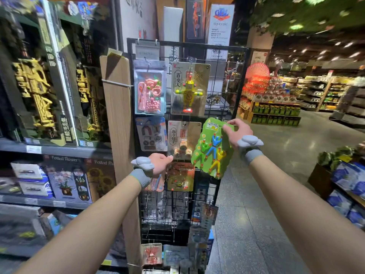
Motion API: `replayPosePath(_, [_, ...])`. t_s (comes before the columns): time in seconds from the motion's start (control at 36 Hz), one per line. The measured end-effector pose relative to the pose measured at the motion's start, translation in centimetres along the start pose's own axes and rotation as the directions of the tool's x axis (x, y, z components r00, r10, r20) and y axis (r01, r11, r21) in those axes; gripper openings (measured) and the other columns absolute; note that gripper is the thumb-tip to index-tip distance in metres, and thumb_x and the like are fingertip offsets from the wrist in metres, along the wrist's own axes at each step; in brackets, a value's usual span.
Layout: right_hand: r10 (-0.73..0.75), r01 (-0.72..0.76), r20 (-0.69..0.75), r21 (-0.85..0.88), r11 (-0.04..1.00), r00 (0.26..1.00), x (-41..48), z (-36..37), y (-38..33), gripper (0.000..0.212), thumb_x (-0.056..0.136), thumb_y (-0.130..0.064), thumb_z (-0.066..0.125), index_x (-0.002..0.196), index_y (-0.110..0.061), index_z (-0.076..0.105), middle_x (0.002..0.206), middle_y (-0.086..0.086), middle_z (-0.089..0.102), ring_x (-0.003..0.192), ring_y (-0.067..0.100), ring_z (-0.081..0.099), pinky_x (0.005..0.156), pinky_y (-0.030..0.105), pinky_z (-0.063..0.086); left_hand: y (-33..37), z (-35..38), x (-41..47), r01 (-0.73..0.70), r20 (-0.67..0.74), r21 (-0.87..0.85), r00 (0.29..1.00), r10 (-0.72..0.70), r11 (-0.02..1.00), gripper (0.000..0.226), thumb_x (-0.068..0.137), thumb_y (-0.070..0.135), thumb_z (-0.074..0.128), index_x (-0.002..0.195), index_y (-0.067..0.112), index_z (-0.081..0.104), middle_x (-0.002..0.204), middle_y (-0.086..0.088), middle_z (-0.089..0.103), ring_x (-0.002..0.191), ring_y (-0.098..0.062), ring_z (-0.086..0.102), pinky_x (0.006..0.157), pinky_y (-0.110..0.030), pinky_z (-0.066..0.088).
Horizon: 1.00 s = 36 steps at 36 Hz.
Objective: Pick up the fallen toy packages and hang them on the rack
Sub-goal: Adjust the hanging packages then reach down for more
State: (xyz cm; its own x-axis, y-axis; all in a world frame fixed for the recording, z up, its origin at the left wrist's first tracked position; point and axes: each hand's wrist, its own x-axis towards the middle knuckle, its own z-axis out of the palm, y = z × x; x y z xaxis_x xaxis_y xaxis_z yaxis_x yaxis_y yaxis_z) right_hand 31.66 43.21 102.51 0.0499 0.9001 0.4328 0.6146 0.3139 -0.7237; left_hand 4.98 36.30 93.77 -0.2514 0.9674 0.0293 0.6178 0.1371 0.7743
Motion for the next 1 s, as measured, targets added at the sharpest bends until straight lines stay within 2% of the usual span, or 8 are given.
replayPosePath(0.25, [0.025,-0.024,-0.025,0.025,0.999,0.999,0.4,-0.2,1.4,0.018,0.092,-0.034,0.063,0.104,-0.021,0.067,0.1,0.0,0.061,0.09,0.021,0.055,0.077,0.028,0.042,-0.4,0.2,-0.4,0.017,0.035,-0.064,0.999,-0.015,0.998,0.054,0.097,0.04,0.056,0.055,0.019,0.03,0.048,0.002,0.033,0.037,-0.013,0.033,0.046,-0.024,0.029])
replayPosePath(0.36, [0.035,-0.035,0.01,-0.002,0.999,0.999,0.9,-0.2,2.0,0.014,0.094,-0.034,0.059,0.103,-0.023,0.064,0.102,-0.001,0.06,0.09,0.022,0.056,0.078,0.03,0.044,-0.7,0.2,-0.6,0.053,0.044,-0.113,0.998,-0.048,0.992,0.052,0.097,0.038,0.056,0.055,0.019,0.032,0.039,0.006,0.033,0.033,-0.013,0.03,0.04,-0.018,0.026])
replayPosePath(0.47, [0.063,-0.063,0.013,-0.018,0.998,0.998,1.1,0.2,1.8,0.01,0.094,-0.032,0.057,0.098,-0.025,0.062,0.098,0.001,0.06,0.085,0.024,0.055,0.075,0.029,0.043,-0.9,0.2,-0.7,0.057,0.053,-0.08,0.997,-0.053,0.995,0.048,0.097,0.041,0.055,0.059,0.017,0.039,0.036,0.01,0.035,0.037,-0.013,0.033,0.044,-0.022,0.028])
replayPosePath(0.58, [0.13,-0.129,0.018,-0.036,0.991,0.991,1.9,1.1,1.8,0.01,0.095,-0.034,0.056,0.096,-0.024,0.057,0.102,0.003,0.061,0.096,0.03,0.059,0.086,0.037,0.05,-1.4,0.0,-1.0,0.071,0.046,-0.082,0.997,-0.067,0.994,0.046,0.096,0.045,0.054,0.062,0.016,0.041,0.048,0.004,0.037,0.043,-0.016,0.034,0.047,-0.025,0.028])
replayPosePath(0.67, [0.178,-0.176,0.029,-0.072,0.982,0.984,2.7,1.6,2.1,0.017,0.095,-0.037,0.054,0.104,-0.022,0.054,0.114,0.008,0.063,0.101,0.033,0.06,0.091,0.041,0.049,-1.6,-0.2,-1.4,0.093,0.034,-0.107,0.995,-0.09,0.99,0.044,0.096,0.045,0.055,0.065,0.015,0.046,0.051,0.002,0.036,0.041,-0.015,0.032,0.043,-0.021,0.027])
replayPosePath(0.75, [0.213,-0.209,0.038,-0.075,0.975,0.976,3.5,2.0,2.2,0.026,0.096,-0.038,0.054,0.111,-0.017,0.052,0.118,0.012,0.062,0.1,0.032,0.059,0.086,0.038,0.047,-2.3,-0.2,-1.7,0.109,0.011,-0.1,0.994,-0.108,0.989,0.047,0.096,0.047,0.054,0.061,0.018,0.04,0.053,-0.001,0.036,0.041,-0.017,0.032,0.043,-0.018,0.027])
replayPosePath(0.89, [0.255,-0.25,0.043,-0.099,0.963,0.966,4.7,2.3,2.4,0.027,0.094,-0.039,0.057,0.106,-0.015,0.052,0.117,0.013,0.061,0.096,0.03,0.055,0.08,0.033,0.042,-3.1,0.0,-2.7,0.135,-0.002,-0.096,0.991,-0.136,0.986,0.047,0.084,0.057,0.055,0.062,0.016,0.048,0.062,-0.01,0.049,0.055,-0.023,0.048,0.054,-0.03,0.037])
replayPosePath(1.0, [0.249,-0.244,0.038,-0.113,0.963,0.968,5.4,1.7,2.5,0.027,0.092,-0.042,0.061,0.097,-0.016,0.051,0.117,0.011,0.062,0.095,0.028,0.053,0.081,0.03,0.043,-3.4,0.3,-3.2,0.164,-0.03,-0.07,0.986,-0.166,0.984,0.045,0.097,0.046,0.052,0.065,0.015,0.045,0.057,-0.005,0.043,0.047,-0.018,0.039,0.046,-0.022,0.03])
